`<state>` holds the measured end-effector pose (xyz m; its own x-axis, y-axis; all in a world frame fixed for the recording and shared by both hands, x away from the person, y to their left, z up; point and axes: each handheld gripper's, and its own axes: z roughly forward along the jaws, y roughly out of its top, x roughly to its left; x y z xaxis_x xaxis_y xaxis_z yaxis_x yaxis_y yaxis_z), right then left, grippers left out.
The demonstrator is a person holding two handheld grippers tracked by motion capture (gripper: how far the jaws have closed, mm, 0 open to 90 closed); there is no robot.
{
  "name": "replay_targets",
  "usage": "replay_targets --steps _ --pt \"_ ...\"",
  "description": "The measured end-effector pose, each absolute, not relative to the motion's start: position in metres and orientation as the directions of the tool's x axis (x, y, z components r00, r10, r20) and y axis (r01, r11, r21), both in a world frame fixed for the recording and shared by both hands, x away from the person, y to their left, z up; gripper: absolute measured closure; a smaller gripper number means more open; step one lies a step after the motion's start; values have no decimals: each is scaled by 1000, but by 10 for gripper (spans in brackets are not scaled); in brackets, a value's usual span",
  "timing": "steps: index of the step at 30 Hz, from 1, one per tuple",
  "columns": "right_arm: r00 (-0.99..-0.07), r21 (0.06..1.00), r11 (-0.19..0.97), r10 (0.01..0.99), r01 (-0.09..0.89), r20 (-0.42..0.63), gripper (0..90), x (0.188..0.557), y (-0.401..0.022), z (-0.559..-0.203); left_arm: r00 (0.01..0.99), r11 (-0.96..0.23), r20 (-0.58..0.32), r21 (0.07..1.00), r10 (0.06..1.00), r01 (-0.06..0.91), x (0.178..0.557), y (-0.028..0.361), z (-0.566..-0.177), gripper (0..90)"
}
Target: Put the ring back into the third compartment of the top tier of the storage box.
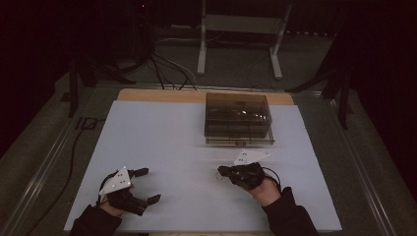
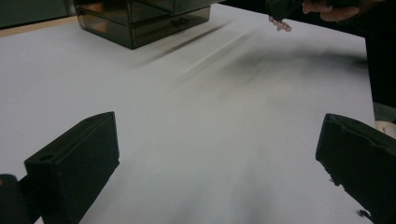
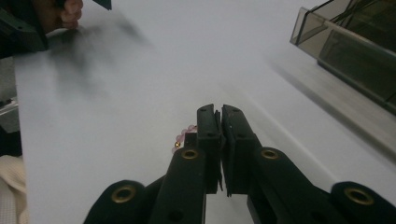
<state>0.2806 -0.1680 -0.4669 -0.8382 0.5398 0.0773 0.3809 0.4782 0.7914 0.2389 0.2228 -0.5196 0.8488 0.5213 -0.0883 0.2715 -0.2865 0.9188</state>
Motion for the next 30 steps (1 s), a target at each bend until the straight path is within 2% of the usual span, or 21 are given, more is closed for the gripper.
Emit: replay_targets --steps 30 --pt "-784 850 381 618 363 58 874 293 -194 -430 849 -283 -91 920 520 272 239 223 -520 6"
